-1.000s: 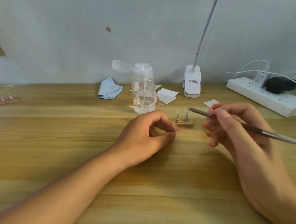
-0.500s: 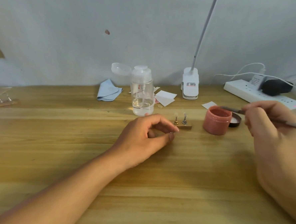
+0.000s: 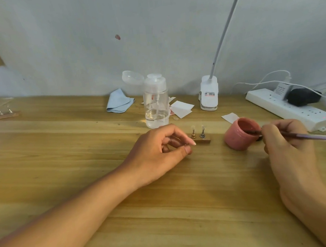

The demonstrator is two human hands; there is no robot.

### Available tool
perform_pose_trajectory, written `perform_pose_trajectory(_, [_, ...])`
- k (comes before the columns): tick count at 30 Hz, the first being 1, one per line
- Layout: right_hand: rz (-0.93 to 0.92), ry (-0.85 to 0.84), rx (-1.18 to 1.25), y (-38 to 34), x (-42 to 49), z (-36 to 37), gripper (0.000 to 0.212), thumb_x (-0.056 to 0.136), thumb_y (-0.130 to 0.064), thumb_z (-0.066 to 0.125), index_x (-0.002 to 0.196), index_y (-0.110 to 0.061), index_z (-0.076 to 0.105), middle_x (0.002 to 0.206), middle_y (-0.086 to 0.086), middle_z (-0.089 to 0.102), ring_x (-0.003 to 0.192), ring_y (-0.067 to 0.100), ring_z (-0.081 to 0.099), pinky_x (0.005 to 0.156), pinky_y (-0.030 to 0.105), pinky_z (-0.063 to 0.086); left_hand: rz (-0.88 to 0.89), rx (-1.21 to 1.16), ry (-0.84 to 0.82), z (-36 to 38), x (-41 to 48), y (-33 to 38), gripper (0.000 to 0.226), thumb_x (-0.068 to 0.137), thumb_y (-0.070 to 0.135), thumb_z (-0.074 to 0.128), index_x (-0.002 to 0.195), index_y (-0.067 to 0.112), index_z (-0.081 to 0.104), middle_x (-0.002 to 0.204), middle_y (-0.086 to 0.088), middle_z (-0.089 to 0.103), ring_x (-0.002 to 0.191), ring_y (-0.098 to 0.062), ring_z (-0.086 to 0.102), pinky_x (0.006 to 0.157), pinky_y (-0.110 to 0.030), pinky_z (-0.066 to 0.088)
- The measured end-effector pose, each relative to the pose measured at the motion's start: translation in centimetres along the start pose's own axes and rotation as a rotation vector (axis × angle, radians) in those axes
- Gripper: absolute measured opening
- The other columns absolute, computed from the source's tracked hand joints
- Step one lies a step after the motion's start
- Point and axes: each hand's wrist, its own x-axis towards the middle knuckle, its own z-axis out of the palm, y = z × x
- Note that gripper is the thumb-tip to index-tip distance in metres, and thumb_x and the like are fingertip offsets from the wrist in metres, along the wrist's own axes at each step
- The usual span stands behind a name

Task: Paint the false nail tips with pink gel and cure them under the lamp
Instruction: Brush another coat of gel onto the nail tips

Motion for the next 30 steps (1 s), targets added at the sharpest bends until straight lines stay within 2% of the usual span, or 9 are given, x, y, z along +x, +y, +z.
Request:
perform_pose_trajectory(3, [-0.011, -0.019, 0.015, 0.0, -0.1, 0.1, 0.007, 0.093, -0.014, 0.054, 0.091, -0.021, 0.054, 0.067, -0.005, 0.050, 0.041, -0.006, 0.042, 0.042, 0.009, 0.034, -0.006, 0.000, 0.001, 0.1, 0.0, 0.0, 0.014, 0.088, 0.009, 0.071, 0.087, 0.023, 0.069, 0.091, 0.011, 0.075, 0.092, -0.008, 0.070, 0.070, -0.027, 0.047])
perform_pose_trajectory(6, [-0.054, -0.037, 0.049, -0.1, -0.3, 0.1, 0.014, 0.093, -0.015, 0.052, 0.085, -0.026, 0.055, 0.072, -0.008, 0.053, 0.059, -0.003, 0.048, 0.065, 0.021, 0.038, -0.015, -0.017, 0.009, 0.1, 0.1, 0.0, 0.010, 0.087, 0.011, 0.074, 0.088, 0.019, 0.069, 0.090, 0.011, 0.075, 0.074, 0.002, 0.066, 0.066, -0.020, 0.046])
perform_pose_trajectory(8, [-0.111, -0.043, 0.080, -0.3, -0.5, 0.0, 0.015, 0.094, -0.014, 0.049, 0.084, -0.024, 0.054, 0.072, -0.004, 0.053, 0.068, 0.006, 0.047, 0.070, 0.025, 0.038, -0.010, -0.020, 0.020, 0.2, 0.1, -0.1, 0.008, 0.086, 0.015, 0.076, 0.087, 0.020, 0.069, 0.086, 0.011, 0.074, 0.058, 0.009, 0.056, 0.059, -0.013, 0.042])
perform_pose_trajectory(11, [-0.212, -0.119, 0.158, -0.7, -1.3, 0.1, 0.023, 0.096, -0.003, 0.040, 0.085, -0.015, 0.056, 0.062, 0.002, 0.059, 0.062, 0.010, 0.050, 0.060, 0.020, 0.042, 0.002, -0.023, 0.026, 0.2, 0.1, -0.2, 0.009, 0.085, 0.018, 0.077, 0.086, 0.020, 0.068, 0.082, 0.012, 0.073, 0.051, 0.010, 0.052, 0.055, -0.008, 0.037])
perform_pose_trajectory(15, [-0.154, -0.334, 0.265, -1.0, -2.7, 0.6, 0.024, 0.095, 0.006, 0.041, 0.086, 0.002, 0.062, 0.085, 0.019, 0.070, 0.072, 0.028, 0.066, 0.068, 0.028, 0.054, 0.010, -0.020, 0.031, 0.1, 0.1, -0.4, 0.013, 0.084, 0.023, 0.078, 0.082, 0.026, 0.066, 0.081, 0.010, 0.074, 0.047, 0.004, 0.042, 0.051, -0.011, 0.034])
perform_pose_trajectory(18, [-0.019, -0.399, 0.280, -1.1, -3.3, 0.9, 0.017, 0.091, 0.002, 0.054, 0.076, -0.001, 0.061, 0.080, 0.008, 0.069, 0.066, 0.021, 0.063, 0.068, 0.027, 0.052, 0.014, 0.008, 0.029, 0.1, 0.2, -0.6, 0.015, 0.084, 0.023, 0.079, 0.080, 0.028, 0.065, 0.085, 0.010, 0.075, 0.049, 0.000, 0.039, 0.050, -0.014, 0.035])
perform_pose_trajectory(22, [0.028, -0.454, 0.262, -1.0, -3.4, 1.0, 0.013, 0.089, 0.004, 0.056, 0.077, -0.002, 0.056, 0.078, -0.003, 0.068, 0.061, 0.016, 0.060, 0.063, 0.025, 0.050, 0.029, 0.044, 0.018, 0.1, 0.1, -0.6, 0.014, 0.082, 0.026, 0.080, 0.079, 0.029, 0.066, 0.085, 0.010, 0.075, 0.050, -0.001, 0.039, 0.051, -0.015, 0.035])
perform_pose_trajectory(25, [0.019, -0.494, 0.208, -0.9, -3.6, 1.0, 0.017, 0.087, 0.001, 0.058, 0.072, -0.004, 0.054, 0.067, 0.006, 0.070, 0.062, 0.016, 0.060, 0.062, 0.019, 0.051, 0.036, 0.068, 0.017, 0.2, 0.0, -0.6, 0.012, 0.081, 0.030, 0.080, 0.080, 0.027, 0.068, 0.086, 0.011, 0.075, 0.050, -0.004, 0.036, 0.050, -0.018, 0.035])
perform_pose_trajectory(30, [0.004, -0.505, 0.170, -0.8, -3.7, 1.2, 0.018, 0.089, -0.002, 0.060, 0.072, -0.004, 0.053, 0.068, 0.013, 0.072, 0.057, 0.011, 0.059, 0.059, 0.014, 0.049, 0.030, 0.081, 0.021, 0.2, 0.1, -0.6, 0.012, 0.081, 0.028, 0.080, 0.080, 0.026, 0.069, 0.086, 0.011, 0.075, 0.050, -0.005, 0.036, 0.051, -0.017, 0.035])
